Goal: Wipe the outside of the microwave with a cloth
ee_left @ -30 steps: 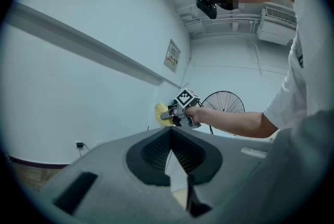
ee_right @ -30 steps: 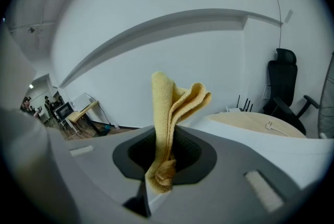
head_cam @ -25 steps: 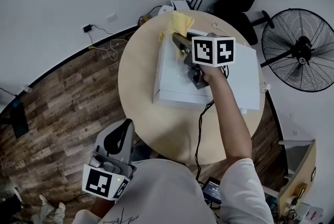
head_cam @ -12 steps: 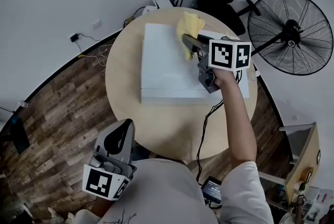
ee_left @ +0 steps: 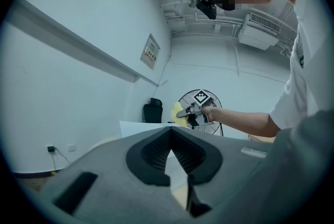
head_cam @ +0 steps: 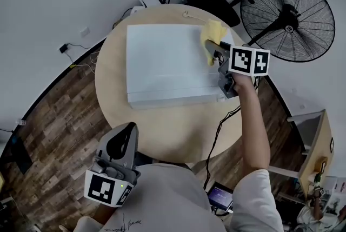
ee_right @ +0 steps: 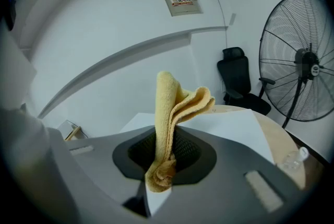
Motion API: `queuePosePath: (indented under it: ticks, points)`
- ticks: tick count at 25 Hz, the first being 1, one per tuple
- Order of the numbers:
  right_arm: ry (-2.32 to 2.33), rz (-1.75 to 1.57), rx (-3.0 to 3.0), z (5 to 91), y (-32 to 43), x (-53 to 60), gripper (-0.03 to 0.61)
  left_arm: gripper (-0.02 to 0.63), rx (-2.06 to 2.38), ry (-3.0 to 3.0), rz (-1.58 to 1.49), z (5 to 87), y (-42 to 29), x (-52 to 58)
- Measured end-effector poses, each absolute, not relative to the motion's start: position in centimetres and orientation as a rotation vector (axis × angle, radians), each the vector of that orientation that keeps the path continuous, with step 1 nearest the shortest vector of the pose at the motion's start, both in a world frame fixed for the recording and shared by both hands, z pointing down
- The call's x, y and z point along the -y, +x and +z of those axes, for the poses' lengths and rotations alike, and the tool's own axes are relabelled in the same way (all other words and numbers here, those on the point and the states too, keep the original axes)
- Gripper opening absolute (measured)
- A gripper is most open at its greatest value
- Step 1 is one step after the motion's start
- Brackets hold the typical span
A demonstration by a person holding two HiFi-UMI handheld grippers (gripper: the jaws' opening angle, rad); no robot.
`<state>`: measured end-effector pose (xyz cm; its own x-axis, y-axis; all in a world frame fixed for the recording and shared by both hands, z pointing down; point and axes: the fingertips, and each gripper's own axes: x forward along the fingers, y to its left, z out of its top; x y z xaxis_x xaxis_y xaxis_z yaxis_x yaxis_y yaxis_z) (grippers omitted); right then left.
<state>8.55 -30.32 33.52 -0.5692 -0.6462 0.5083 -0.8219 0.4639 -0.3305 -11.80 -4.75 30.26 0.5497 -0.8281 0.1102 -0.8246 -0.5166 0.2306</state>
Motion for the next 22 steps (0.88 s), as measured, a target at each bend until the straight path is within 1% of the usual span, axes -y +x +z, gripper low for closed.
queuePosePath:
  ticks: [9, 15, 22]
  points:
    - [1.419, 0.823, 2.27, 35.9, 17.1, 31.8, 0.066, -0.009, 1.356, 2.54, 0.009, 30.4, -9.9, 6.0]
    - [1.514, 0.777, 2.158, 37.6, 21.2, 32.9, 0.066, -0.008, 1.347, 2.55, 0.02, 30.4, -8.8, 6.7]
    - [1.533, 0.583, 1.993, 39.6, 23.5, 33.2, 0.067, -0.008, 1.344, 2.553, 0.009, 30.1, -7.6, 7.2]
